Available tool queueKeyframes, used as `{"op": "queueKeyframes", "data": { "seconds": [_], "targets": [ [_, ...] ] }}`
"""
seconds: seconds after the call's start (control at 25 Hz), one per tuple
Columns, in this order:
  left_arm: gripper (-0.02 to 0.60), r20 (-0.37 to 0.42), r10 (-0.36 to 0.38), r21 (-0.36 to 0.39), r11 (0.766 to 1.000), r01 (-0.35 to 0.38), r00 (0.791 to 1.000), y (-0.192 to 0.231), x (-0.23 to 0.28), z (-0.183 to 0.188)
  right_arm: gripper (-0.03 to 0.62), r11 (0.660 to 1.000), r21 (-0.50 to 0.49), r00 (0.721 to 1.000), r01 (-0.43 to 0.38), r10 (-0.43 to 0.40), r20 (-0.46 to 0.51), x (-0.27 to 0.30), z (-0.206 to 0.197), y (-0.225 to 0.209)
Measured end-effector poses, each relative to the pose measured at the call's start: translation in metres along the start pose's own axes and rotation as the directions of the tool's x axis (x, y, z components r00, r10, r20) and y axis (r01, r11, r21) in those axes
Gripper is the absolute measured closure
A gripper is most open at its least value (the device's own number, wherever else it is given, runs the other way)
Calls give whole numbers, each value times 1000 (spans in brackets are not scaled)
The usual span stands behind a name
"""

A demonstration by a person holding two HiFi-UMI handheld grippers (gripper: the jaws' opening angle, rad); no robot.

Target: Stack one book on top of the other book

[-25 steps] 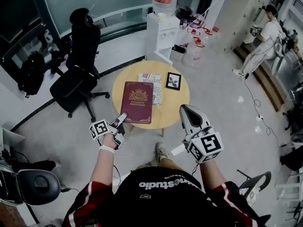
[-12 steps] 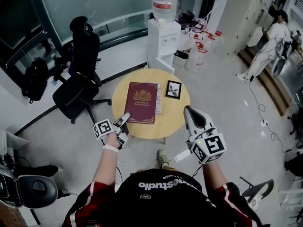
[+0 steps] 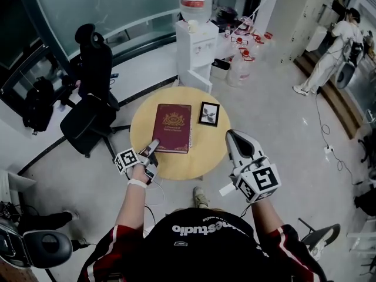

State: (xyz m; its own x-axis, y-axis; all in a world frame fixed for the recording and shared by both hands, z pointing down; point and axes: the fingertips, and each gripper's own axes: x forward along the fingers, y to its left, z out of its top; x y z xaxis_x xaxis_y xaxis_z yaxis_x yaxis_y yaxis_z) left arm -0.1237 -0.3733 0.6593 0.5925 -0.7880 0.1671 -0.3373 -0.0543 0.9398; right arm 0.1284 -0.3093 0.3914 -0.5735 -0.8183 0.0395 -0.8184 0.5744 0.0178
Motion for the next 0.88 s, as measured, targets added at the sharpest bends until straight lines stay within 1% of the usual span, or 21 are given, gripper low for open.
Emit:
{"op": "queueKeyframes", "data": {
  "seconds": [0.2,0.6,0.88],
  "targets": [
    [347,24,29,-20,999,-29,999,16,22,6,568,1000,18,1000,9,-8,-26,9,-11,-28],
    [348,26,94,-42,995,-92,995,54,60,19,569,1000,21,998,13,-12,-55,43,-19,-58],
    [348,19,144,-32,989,-143,989,79,83,19,569,999,46,998,22,-19,-66,56,-30,-76]
  ]
}}
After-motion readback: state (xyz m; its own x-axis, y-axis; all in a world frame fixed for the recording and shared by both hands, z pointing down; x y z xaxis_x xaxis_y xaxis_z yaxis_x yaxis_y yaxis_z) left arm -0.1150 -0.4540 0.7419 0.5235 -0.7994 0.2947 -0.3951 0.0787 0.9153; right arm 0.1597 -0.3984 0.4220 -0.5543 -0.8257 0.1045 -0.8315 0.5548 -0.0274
